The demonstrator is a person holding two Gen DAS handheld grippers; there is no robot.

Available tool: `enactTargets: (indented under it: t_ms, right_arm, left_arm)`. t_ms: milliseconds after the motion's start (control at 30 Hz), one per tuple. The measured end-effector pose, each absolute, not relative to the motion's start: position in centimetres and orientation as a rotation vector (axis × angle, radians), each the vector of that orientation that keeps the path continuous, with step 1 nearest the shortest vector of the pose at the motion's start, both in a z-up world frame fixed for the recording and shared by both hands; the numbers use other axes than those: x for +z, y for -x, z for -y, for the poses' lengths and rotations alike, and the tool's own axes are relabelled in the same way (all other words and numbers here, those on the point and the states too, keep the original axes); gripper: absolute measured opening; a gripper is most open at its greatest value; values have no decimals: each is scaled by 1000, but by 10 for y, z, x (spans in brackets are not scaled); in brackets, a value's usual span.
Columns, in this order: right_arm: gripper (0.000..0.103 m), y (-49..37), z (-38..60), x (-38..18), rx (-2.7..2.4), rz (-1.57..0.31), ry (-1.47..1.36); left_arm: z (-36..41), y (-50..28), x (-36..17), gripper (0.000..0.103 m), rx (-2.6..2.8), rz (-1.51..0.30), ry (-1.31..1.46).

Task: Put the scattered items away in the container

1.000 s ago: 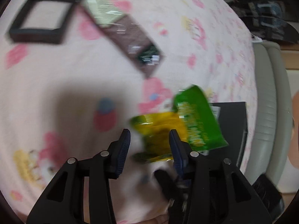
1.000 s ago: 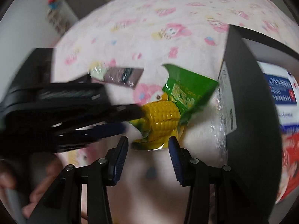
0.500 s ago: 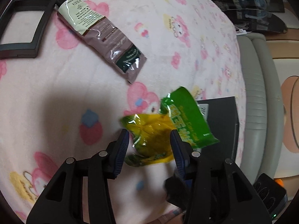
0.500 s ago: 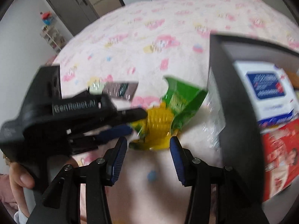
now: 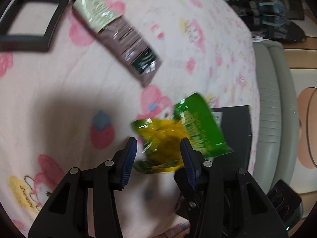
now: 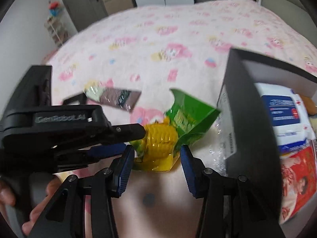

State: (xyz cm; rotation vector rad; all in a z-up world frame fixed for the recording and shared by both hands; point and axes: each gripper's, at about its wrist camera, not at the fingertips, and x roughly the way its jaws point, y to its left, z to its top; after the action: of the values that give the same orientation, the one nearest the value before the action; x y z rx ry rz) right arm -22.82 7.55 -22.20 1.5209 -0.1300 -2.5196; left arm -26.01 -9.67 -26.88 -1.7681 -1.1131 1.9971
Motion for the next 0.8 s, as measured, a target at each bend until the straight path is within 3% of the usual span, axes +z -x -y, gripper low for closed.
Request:
enactTargets:
  t_ms: [67,133,267,400,667,800]
  right_arm:
    - [58,236,-74,-234,-2473,115,-1577]
    - [61,236,-72,-239,-2469,69,-1583]
    - [61,234,-73,-243,-2476,54,-1527]
    - [57,232,-75,-241,-2461,96,-1469]
    - [49,226,-71,-232,-2330,221,-1444]
    - [48,220,-58,-228,-2362,174,-1455]
  left_arm:
    - [99,256,-272,48,1967,1126,1782]
    - [97,254,-275,48,1951,1125,1793]
    - [98,254,-273,47,1974,1119,1769]
    - [102,255,-266,35,2009,1103,1743]
    - [109,238,-231,35,2105,1024,1698]
    - [114,236,-225,37,2165,1004,1694]
